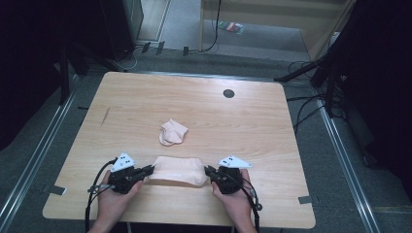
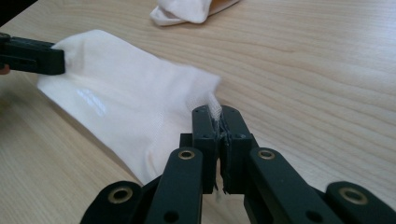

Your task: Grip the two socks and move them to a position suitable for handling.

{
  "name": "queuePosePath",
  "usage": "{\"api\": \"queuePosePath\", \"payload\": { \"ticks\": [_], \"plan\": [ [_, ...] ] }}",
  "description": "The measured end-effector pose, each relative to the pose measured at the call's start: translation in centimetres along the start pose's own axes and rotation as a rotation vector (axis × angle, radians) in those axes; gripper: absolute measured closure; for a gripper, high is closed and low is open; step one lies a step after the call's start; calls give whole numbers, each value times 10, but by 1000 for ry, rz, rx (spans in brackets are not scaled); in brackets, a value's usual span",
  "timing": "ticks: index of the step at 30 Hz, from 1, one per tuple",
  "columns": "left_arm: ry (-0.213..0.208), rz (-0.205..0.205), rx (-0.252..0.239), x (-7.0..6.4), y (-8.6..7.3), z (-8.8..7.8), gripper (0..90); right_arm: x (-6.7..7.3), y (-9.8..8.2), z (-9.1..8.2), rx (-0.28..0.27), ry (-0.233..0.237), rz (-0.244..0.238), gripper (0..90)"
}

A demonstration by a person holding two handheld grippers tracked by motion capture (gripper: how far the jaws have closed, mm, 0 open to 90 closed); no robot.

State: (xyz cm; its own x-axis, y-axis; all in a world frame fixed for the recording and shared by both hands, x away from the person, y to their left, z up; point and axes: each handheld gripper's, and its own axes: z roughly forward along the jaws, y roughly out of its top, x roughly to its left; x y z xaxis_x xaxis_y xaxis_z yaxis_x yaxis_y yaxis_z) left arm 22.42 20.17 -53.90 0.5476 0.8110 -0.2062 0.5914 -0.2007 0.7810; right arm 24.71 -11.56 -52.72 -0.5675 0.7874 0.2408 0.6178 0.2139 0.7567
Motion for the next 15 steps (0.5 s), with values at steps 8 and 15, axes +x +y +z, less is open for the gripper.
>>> {"api": "queuePosePath", "payload": {
  "ticks": [8, 15],
  "plan": [
    [-9, 17, 4, -6, -6, 6, 862, -5, -2, 4, 10, -1, 14, 861],
    [26, -34, -119, 2, -1, -2, 324, -9, -1, 6, -66, 10, -5, 492]
  ]
}}
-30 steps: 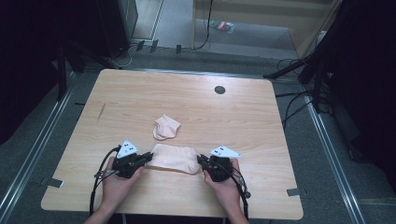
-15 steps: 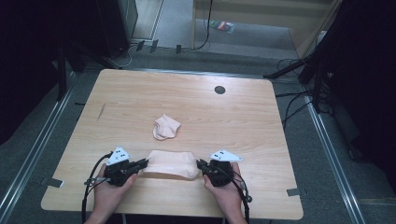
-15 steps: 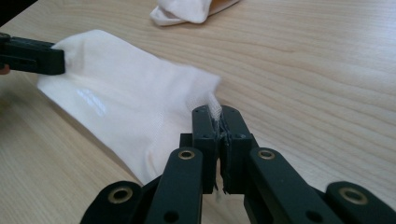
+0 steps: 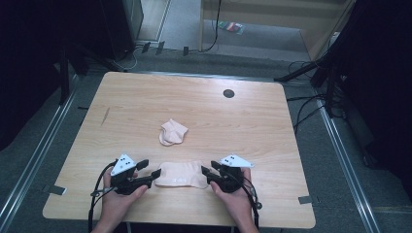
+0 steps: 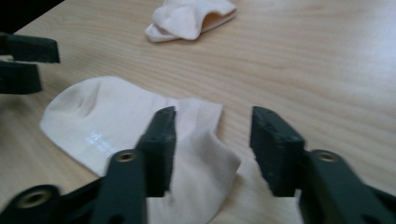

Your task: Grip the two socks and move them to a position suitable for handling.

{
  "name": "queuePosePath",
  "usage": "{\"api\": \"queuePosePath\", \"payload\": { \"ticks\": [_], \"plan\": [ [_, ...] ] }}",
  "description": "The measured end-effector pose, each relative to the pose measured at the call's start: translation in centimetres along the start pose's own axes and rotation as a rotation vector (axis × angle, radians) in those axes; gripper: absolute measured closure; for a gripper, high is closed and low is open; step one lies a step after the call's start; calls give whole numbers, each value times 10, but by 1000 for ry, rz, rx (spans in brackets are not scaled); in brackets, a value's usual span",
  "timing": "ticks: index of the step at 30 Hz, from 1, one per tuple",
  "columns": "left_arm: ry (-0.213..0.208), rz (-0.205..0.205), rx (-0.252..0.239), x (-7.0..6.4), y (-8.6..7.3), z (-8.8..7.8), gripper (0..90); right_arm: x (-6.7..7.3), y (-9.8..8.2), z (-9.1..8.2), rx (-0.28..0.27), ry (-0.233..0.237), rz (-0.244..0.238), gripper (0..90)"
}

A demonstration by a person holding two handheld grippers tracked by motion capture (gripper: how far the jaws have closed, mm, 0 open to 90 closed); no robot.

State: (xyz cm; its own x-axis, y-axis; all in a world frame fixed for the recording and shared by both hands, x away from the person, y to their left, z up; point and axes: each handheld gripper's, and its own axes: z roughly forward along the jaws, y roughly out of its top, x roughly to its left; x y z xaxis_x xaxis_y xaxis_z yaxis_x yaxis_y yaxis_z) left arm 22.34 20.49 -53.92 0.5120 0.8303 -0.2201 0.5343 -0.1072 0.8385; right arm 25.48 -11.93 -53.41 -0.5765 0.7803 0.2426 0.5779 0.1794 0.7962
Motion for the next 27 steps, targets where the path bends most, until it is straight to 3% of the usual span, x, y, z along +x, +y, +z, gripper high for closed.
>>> {"api": "queuePosePath", "payload": {
  "ticks": [4, 8, 13, 18, 22, 27],
  "plan": [
    [3, -23, -40, 10, 2, -1, 146, 0, 3, -1, -36, -46, -28, 357],
    [4, -19, -78, 24, 6, 0, 70, 0, 8, -1, -50, -79, -34, 297],
    [47, -77, -100, 44, 11, 5, 66, 3, 17, 2, -49, -93, -42, 279],
    [98, -88, -98, 55, 11, 6, 36, 4, 32, 5, -58, -105, -49, 280],
    [119, -53, -102, 57, 12, 3, 10, 6, 43, 11, -59, -115, -63, 281],
    [132, -50, -104, 60, 11, 4, 0, 10, 56, 20, -60, -111, -73, 285]
  ]
}}
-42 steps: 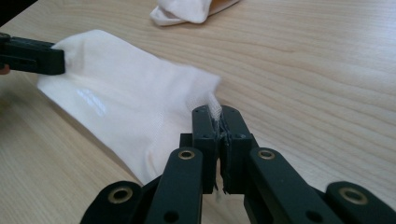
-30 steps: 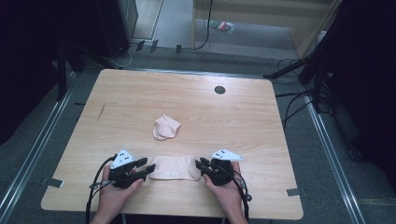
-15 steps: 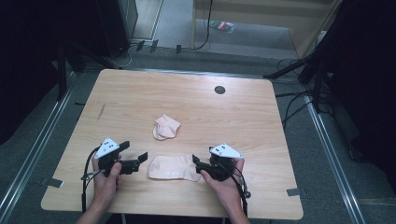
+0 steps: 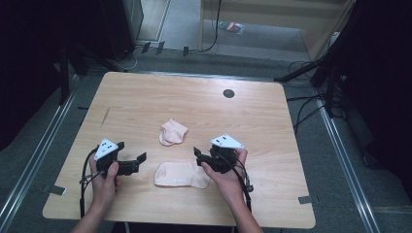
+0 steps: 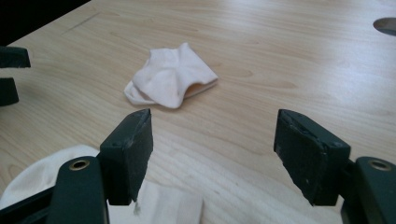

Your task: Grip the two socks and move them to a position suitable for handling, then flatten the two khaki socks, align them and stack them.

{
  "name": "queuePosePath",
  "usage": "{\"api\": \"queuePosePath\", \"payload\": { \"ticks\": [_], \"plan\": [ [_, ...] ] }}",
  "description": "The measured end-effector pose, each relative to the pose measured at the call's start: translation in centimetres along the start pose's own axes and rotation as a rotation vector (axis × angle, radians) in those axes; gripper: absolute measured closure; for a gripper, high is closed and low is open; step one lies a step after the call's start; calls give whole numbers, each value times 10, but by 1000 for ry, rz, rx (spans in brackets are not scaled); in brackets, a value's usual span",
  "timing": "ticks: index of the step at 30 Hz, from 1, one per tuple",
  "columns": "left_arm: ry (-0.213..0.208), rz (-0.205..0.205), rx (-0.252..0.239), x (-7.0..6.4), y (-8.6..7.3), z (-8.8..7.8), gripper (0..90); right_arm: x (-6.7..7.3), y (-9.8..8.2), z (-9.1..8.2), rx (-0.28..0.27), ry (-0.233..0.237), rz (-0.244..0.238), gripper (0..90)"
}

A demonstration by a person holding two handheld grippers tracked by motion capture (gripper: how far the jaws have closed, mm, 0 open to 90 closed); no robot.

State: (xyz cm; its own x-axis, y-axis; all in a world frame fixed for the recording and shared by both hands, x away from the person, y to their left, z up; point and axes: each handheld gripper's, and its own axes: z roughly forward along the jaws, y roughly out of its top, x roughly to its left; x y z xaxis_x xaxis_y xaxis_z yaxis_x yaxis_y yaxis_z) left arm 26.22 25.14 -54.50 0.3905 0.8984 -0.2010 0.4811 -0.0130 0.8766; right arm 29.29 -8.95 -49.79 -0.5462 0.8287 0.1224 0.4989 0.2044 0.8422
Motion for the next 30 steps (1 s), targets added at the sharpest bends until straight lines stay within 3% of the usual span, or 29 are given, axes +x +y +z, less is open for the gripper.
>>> {"api": "queuePosePath", "payload": {
  "ticks": [12, 16, 18, 24, 27, 30],
  "plan": [
    [-3, -18, 7, 1, -2, 4, 0, 9, 27, 29, 17, 20, -31, 303],
    [-3, -21, 9, 2, -2, 5, 0, 14, 38, 47, 34, 44, -19, 342],
    [-3, -20, 10, 2, -2, 5, 0, 19, 42, 56, 48, 59, -42, 364],
    [-7, -16, 15, 2, -2, 5, 0, 33, 49, 85, 87, 65, -85, 541],
    [-3, -11, 21, 1, -2, 6, 0, 43, 46, 100, 131, 95, -105, 646],
    [-3, -15, 27, 1, -2, 7, 0, 53, 44, 112, 144, 117, -129, 638]
  ]
}}
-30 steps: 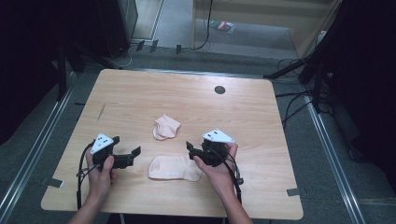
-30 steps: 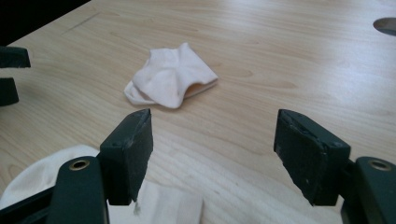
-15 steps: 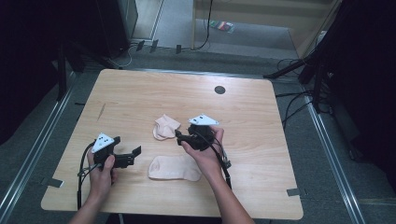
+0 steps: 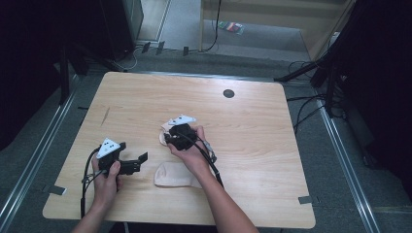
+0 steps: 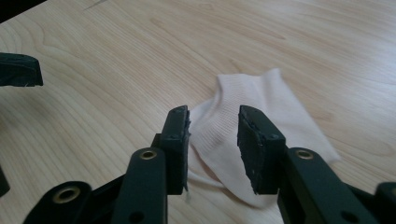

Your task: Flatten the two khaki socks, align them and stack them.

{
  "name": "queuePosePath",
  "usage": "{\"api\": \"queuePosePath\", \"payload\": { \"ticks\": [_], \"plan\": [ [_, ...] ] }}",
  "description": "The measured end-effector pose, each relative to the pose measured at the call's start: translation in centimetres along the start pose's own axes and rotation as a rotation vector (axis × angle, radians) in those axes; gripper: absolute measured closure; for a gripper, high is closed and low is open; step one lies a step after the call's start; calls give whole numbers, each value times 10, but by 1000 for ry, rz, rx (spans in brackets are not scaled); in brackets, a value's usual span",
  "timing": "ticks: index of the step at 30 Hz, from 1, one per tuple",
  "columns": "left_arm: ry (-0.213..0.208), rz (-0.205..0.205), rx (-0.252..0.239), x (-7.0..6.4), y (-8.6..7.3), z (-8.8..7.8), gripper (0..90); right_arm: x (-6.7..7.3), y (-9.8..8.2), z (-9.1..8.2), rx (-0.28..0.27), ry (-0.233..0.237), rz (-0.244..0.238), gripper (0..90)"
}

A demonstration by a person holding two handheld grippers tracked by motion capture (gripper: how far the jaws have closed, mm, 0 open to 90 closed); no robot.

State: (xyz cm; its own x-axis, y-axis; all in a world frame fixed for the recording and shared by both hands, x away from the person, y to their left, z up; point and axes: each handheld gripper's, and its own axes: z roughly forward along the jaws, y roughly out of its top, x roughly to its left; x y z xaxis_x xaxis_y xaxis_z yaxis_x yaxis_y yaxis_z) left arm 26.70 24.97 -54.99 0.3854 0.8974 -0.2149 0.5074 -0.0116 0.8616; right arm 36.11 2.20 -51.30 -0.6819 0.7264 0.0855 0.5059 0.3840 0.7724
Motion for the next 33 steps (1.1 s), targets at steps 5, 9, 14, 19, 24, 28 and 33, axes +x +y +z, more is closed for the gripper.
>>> {"api": "queuePosePath", "payload": {
  "ticks": [5, 9, 14, 19, 24, 28, 33],
  "plan": [
    [-5, -6, 5, 1, 0, 1, 0, 6, -3, 22, 36, -35, -14, 613],
    [1, -21, 17, 1, 0, 1, 0, 8, -5, 26, 68, -63, -32, 799],
    [36, -20, 57, 0, 4, 6, 32, 6, -4, 23, 63, -50, -13, 900],
    [27, -27, 58, 0, 14, 12, 59, 3, -1, 17, 32, -21, 55, 900],
    [32, 3, 84, -3, 28, 27, 198, -3, 2, 12, 5, 7, 114, 900],
    [26, -2, 107, -6, 34, 44, 286, -10, 3, 7, -11, 21, 143, 900],
    [15, -2, 120, -8, 39, 58, 396, -17, 6, 2, -34, 36, 164, 900]
  ]
}}
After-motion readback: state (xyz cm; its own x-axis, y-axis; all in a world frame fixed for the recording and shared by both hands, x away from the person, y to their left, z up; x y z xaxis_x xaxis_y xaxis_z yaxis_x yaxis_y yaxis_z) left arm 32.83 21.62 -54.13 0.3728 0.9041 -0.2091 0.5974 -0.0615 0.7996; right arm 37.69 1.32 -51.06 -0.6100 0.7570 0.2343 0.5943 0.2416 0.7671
